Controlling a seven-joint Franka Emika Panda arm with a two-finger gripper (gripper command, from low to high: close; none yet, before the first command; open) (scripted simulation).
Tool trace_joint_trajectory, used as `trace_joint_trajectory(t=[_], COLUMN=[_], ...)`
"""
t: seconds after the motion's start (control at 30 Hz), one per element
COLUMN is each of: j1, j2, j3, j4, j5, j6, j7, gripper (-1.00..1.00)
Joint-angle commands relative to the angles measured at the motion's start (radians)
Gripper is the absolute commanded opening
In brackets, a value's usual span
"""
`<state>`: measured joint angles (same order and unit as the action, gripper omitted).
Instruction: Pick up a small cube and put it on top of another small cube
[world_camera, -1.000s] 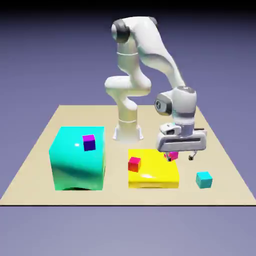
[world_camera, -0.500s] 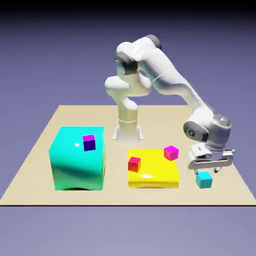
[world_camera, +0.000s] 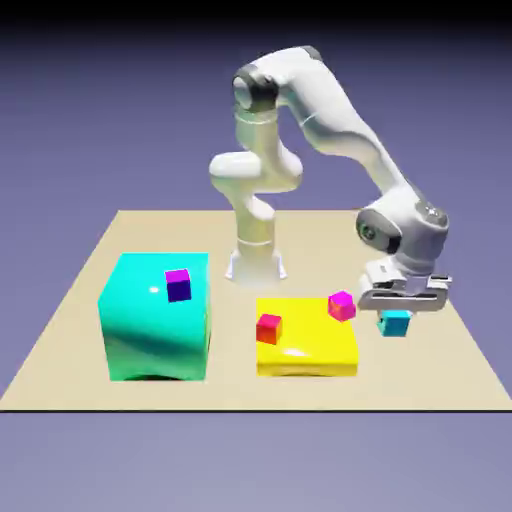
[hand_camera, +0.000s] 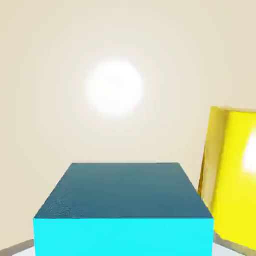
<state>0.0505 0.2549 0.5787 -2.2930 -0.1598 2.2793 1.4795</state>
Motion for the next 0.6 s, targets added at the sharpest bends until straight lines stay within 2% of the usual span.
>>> trace_joint_trajectory(t=[0.0,0.47,0.57], j1=[0.012,0.181,0.184], j2=[-0.036,-0.544,-0.518], j3=[-0.017,-0.261,-0.258], j4=[-0.024,-0.357,-0.374], j5=[0.025,0.414,0.418], j6=[-0.005,-0.061,-0.018], j7=[-0.010,-0.170,-0.171], gripper=[-1.00,-1.00,-1.00])
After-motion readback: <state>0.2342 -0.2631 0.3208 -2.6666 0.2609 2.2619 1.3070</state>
